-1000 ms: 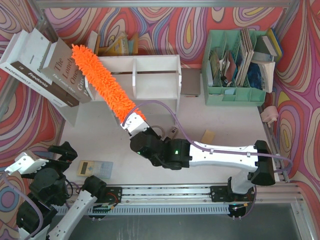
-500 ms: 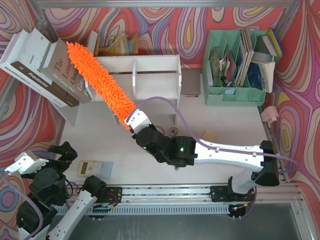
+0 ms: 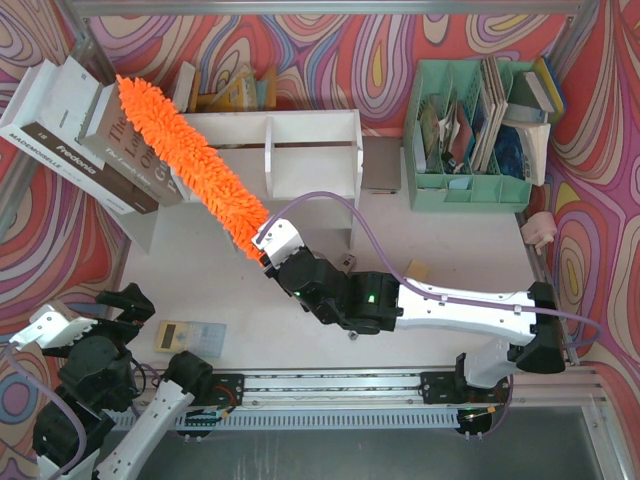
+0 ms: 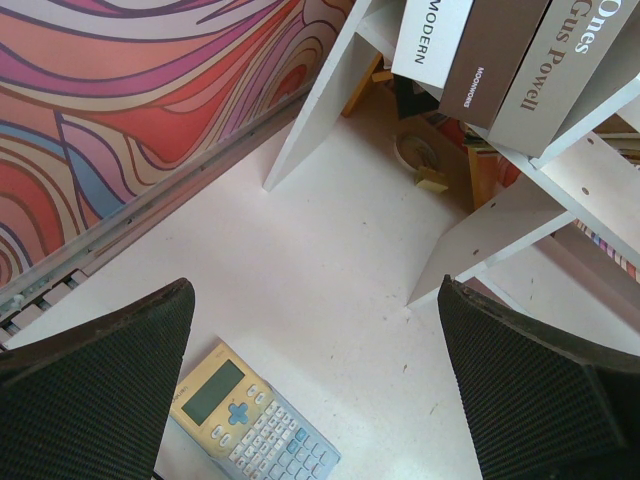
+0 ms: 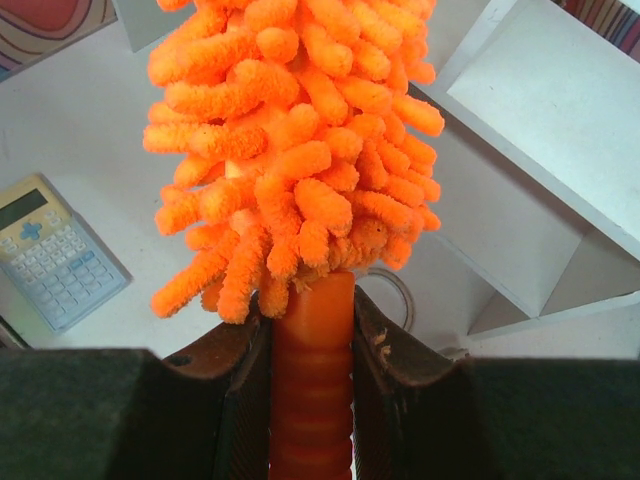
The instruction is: Dust the bookshelf with a duster
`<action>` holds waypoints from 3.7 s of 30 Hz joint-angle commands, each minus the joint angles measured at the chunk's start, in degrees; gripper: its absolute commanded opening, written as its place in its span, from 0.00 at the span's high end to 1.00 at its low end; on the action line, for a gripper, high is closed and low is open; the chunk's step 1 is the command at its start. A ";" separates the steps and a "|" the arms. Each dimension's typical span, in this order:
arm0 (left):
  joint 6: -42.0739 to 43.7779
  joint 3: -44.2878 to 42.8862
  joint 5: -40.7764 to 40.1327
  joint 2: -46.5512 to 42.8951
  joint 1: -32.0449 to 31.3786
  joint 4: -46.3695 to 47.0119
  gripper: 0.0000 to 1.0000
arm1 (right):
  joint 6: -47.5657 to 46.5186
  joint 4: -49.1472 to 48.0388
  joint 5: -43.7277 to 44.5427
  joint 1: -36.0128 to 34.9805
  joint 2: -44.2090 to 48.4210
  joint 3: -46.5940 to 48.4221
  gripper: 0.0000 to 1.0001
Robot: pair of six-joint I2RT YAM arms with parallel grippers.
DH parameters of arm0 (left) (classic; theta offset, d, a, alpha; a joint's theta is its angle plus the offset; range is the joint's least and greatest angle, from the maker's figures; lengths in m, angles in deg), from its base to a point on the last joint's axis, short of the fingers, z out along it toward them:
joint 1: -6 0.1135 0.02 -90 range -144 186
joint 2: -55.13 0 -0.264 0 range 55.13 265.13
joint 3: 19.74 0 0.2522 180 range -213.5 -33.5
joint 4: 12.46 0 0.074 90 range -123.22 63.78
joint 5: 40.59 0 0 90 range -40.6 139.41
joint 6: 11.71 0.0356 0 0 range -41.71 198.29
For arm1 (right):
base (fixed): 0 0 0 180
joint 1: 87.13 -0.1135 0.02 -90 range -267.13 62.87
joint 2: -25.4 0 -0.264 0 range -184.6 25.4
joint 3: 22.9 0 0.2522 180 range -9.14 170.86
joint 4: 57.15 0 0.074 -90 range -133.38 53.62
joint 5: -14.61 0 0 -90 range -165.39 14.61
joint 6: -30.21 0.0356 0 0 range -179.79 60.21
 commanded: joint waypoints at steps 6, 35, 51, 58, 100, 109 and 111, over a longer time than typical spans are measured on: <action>0.70 0.78 -0.16 0.09 0.19 0.35 0.02 | 1.37 -1.73 2.01 -0.27 -1.98 -1.11 1.00; -4.39 1.40 2.34 3.76 0.19 -2.09 0.02 | -2.59 7.72 11.23 0.27 -6.37 9.89 1.00; -4.17 1.64 2.71 3.70 0.18 -1.75 0.02 | -4.42 15.37 13.57 0.78 -8.46 16.79 1.00; -4.30 1.71 2.57 3.53 0.19 -1.77 0.02 | -6.25 19.36 13.49 1.44 -8.56 20.47 1.00; -4.48 1.69 2.42 3.52 0.19 -1.89 0.02 | -7.07 54.81 13.67 1.92 -17.50 47.72 1.00; -4.48 1.67 2.50 3.41 0.15 -1.90 0.02 | -4.10 57.46 18.56 5.84 -13.54 45.50 1.00; -4.46 1.67 2.43 3.35 0.15 -1.85 0.02 | -3.95 57.53 18.91 6.97 -12.43 44.73 1.00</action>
